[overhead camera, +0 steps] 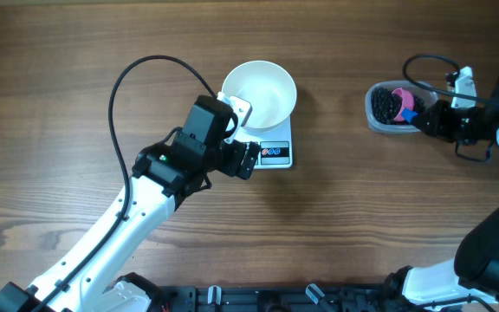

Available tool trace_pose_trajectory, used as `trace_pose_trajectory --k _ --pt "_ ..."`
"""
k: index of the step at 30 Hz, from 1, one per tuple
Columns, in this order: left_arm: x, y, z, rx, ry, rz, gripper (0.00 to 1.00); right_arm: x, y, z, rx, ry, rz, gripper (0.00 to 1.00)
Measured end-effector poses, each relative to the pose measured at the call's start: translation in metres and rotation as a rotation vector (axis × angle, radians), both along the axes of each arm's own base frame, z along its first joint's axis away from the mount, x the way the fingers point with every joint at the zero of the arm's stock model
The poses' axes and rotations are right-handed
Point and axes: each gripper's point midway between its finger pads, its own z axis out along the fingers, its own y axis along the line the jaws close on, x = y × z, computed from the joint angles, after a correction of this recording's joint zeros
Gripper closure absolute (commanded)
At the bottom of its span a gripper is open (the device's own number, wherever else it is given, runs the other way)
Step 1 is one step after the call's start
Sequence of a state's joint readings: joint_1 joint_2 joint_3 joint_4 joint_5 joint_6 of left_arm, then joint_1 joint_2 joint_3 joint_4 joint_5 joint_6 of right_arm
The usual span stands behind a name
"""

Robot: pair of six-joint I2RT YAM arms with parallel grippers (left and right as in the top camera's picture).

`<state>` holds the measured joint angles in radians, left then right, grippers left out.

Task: Scoop item into bowl and weigh 150g on scale
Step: 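Lower the scoop into the black bean tub with the right gripper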

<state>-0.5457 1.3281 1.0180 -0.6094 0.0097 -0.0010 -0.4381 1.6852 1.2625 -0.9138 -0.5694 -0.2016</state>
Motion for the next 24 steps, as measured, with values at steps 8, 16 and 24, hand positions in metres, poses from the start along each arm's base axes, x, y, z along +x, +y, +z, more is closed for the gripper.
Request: trace_pose_trajectory --k 8,16,24 --pt "0.0 0.0 0.0 0.0 0.0 0.0 0.0 -0.002 -0.003 0.0 0.047 0.018 -0.047 0.96" --pt "0.0 0.0 0.0 0.0 0.0 0.0 0.0 -0.002 -0.011 0.0 0.082 0.036 -0.117 0.96" --pt "0.0 0.0 0.0 0.0 0.0 0.0 0.0 -0.001 -0.002 0.004 0.167 0.045 -0.144 0.96"
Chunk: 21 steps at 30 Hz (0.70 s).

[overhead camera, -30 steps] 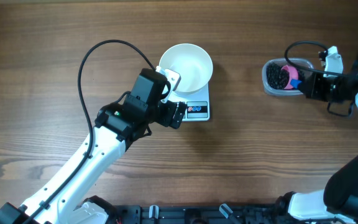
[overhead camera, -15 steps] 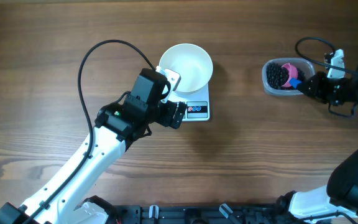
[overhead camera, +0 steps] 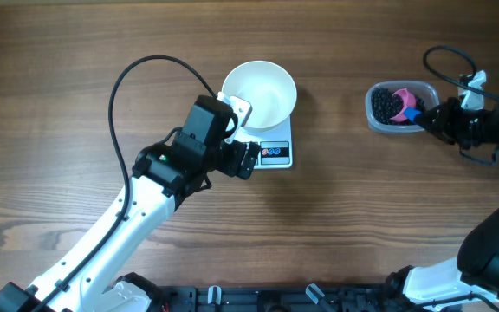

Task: Scoop item into bowl and weigh 150g on scale
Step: 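Lower the scoop into the black bean tub with the right gripper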

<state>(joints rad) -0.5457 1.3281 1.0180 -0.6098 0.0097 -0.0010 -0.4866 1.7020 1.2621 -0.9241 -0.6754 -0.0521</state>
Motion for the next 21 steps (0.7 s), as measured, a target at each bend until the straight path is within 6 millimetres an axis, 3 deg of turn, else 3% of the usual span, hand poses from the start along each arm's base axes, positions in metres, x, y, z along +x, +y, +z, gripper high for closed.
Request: trace_pose_trajectory --k 21 --pt "0.0001 0.0 0.0001 0.0 0.0 0.0 0.0 -0.0001 0.0015 0.0004 0.025 0.009 -0.02 0.96"
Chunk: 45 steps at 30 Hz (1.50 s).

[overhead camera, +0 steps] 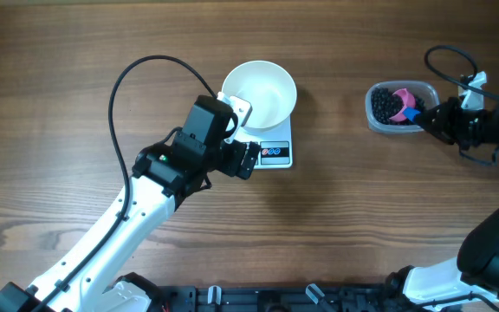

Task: Scoop item into bowl and weigh 150g on scale
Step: 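Lower the scoop into the black bean tub with the right gripper, then scoop beans and lift the filled scoop with the right gripper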

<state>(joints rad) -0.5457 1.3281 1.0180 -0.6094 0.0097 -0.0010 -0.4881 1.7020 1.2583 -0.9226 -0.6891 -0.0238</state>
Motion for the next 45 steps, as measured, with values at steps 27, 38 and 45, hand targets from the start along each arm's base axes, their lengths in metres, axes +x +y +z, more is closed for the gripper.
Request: trace_pose_trajectory --k 27,38,45 --pt "0.0 0.0 0.0 0.0 0.0 0.0 0.0 0.005 -0.003 0.004 0.05 -0.001 -0.062 0.96" --pt "0.0 0.0 0.0 0.0 0.0 0.0 0.0 0.0 -0.012 0.011 0.12 -0.01 -0.104 0.96" --pt "0.0 0.0 0.0 0.0 0.0 0.0 0.0 -0.003 -0.029 0.023 0.203 -0.062 -0.158 0.96"
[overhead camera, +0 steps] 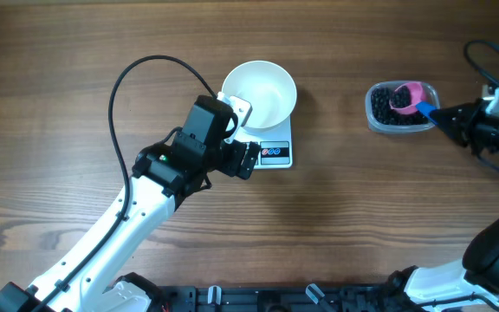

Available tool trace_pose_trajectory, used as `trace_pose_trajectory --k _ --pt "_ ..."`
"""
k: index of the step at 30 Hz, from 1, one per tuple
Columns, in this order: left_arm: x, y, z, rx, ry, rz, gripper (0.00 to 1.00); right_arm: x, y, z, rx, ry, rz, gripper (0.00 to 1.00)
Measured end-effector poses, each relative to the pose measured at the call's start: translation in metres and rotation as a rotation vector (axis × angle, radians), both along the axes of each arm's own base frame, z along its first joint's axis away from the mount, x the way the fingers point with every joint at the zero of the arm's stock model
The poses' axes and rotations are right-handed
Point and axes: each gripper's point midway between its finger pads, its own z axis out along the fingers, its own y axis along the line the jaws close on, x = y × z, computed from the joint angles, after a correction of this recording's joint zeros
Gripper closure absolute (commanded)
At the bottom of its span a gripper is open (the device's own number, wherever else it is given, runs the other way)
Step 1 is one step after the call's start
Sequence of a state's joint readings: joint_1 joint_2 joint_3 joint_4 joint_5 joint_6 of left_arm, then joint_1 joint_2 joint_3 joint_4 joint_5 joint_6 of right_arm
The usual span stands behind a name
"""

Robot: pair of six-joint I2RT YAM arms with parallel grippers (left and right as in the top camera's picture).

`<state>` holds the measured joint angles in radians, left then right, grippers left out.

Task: Scoop item into bowl and weigh 150g on scale
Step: 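Scoop beans and lift the filled scoop with the right gripper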

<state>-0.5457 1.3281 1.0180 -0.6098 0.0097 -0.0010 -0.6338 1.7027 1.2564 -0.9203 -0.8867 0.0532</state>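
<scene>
A white bowl (259, 94) stands on the small scale (275, 153) at the table's middle. At the right, a clear container (383, 111) holds dark small items. A pink scoop (405, 95) with a blue handle (425, 108) rests in the container's right half, its cup facing left. My right gripper (445, 116) is shut on the end of that handle, just outside the container's right rim. My left gripper (249, 159) sits at the scale's left edge below the bowl. Its jaws are too dark to read.
The left arm (145, 204) stretches from the near left corner to the scale, with a black cable (121, 82) looping above it. The right arm reaches in from the right edge. Bare wood lies between the scale and the container.
My right gripper has drawn back to the right, and the scoop has shifted with it toward the container's right rim. The left arm, bowl and scale have not moved.
At first my right gripper was close over the container's right side with the scoop among the dark items. By the second and third moments it had pulled slightly right, still holding the handle. Now it sits farther right. The left arm stayed at the scale throughout.
</scene>
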Motion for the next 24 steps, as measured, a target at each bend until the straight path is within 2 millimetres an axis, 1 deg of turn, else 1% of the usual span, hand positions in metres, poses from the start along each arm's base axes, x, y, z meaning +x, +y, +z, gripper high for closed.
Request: trace_pose_trajectory --k 2,7,12,14,17,19,23,24 --pt "0.0 0.0 0.0 0.0 0.0 0.0 0.0 -0.001 -0.005 0.004 0.024 -0.018 -0.017 0.96" --pt "0.0 0.0 0.0 0.0 0.0 0.0 0.0 0.0 -0.006 0.022 0.125 -0.091 -0.031 0.96" --pt "0.0 0.0 0.0 0.0 0.0 0.0 0.0 0.003 0.003 0.042 0.232 -0.169 -0.011 0.96" --pt "0.0 0.0 0.0 0.0 0.0 0.0 0.0 0.004 0.006 0.05 0.302 -0.17 -0.024 0.96" --pt "0.0 0.0 0.0 0.0 0.0 0.0 0.0 0.005 0.01 0.056 0.36 -0.164 -0.031 0.96" --pt "0.0 0.0 0.0 0.0 0.0 0.0 0.0 0.006 0.017 0.061 0.396 -0.169 -0.016 0.96" --pt "0.0 0.0 0.0 0.0 0.0 0.0 0.0 0.013 0.048 0.067 0.454 -0.142 0.051 0.96" --pt "0.0 0.0 0.0 0.0 0.0 0.0 0.0 0.016 0.059 0.068 0.463 -0.135 0.078 0.96"
